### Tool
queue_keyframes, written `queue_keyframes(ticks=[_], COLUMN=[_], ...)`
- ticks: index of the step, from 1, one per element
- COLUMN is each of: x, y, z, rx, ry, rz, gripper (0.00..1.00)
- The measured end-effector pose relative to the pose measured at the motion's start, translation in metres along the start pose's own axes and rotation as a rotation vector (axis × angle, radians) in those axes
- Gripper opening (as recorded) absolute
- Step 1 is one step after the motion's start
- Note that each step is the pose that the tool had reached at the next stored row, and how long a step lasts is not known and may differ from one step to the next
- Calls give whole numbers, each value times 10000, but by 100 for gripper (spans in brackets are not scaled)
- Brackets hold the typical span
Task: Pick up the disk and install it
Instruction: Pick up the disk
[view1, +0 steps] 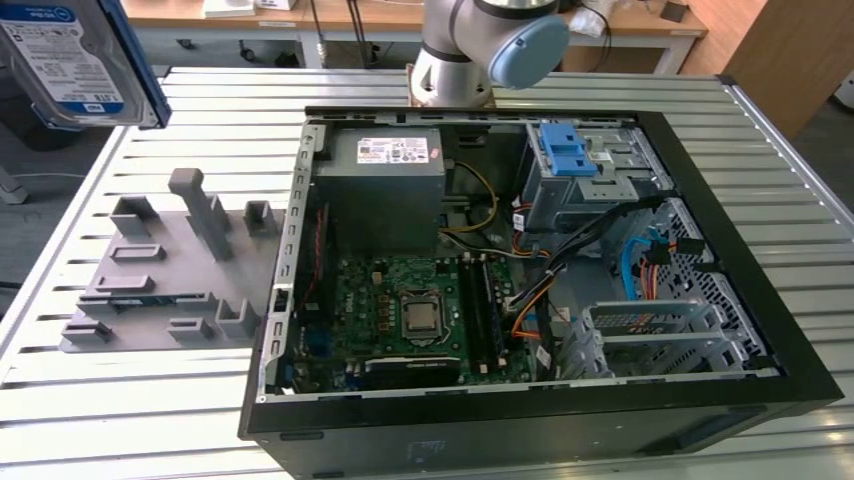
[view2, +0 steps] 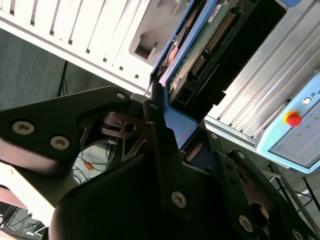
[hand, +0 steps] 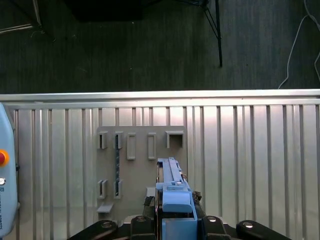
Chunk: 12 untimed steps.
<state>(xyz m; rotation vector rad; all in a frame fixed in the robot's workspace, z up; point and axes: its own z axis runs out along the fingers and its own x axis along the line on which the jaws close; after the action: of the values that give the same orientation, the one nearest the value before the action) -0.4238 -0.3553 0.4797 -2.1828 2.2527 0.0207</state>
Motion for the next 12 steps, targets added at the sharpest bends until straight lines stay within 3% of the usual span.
queue_keyframes(ticks=[12], x=[110], y=[-144], z=[-2], rx=[-3], ry=[-22], rz=[0], gripper=[36])
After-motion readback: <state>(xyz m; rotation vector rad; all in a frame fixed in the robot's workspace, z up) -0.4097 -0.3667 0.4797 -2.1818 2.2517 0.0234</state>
